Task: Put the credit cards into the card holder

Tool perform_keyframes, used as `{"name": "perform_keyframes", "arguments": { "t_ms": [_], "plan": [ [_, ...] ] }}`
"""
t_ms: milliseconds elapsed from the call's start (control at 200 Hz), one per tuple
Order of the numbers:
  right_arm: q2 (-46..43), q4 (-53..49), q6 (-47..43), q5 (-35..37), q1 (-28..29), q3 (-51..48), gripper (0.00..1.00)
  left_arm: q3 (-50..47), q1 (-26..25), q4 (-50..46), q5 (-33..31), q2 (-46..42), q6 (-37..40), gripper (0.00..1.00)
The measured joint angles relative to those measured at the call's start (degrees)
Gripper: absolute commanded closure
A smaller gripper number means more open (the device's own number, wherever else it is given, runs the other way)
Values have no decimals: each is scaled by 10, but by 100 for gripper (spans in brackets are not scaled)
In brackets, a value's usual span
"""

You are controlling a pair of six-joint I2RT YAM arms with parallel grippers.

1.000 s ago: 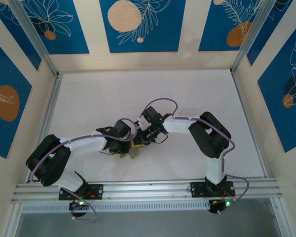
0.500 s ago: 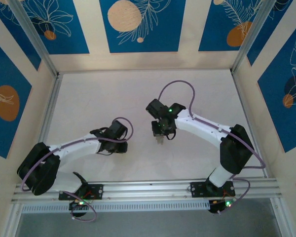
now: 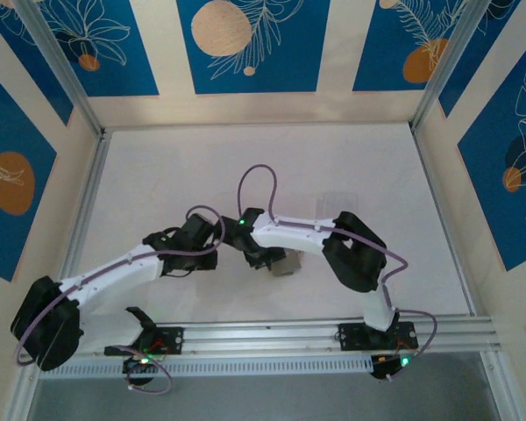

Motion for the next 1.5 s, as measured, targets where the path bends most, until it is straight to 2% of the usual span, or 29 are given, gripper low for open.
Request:
{"name": "perform_keyframes", "arguments": {
  "t_ms": [145, 295, 445, 685, 1010, 1170, 1391, 1501],
  "plan": [
    [-118, 70, -28, -81, -49, -70, 56, 8, 3, -23, -9, -11, 8, 83],
    [-212, 96, -49, -103, -142, -129, 60, 72, -9, -21, 10, 68, 34, 84],
    [-213, 113, -70, -119, -198, -188, 60, 192, -37, 16, 58, 197, 51, 86],
    [-208, 175, -95, -200, -242, -249, 71, 318, -51, 61, 120, 352, 60, 87],
    [-208, 224, -116, -264, -270, -266, 91, 336, -65, 62, 148, 418, 61, 88],
    [-209, 233, -121, -285, -273, -269, 97, 334, -75, 63, 150, 421, 61, 88],
    [-209, 236, -121, -297, -272, -269, 98, 323, -76, 78, 150, 422, 61, 89],
    [-209, 232, -121, -290, -268, -269, 92, 321, -76, 82, 150, 422, 61, 88]
  ]
}}
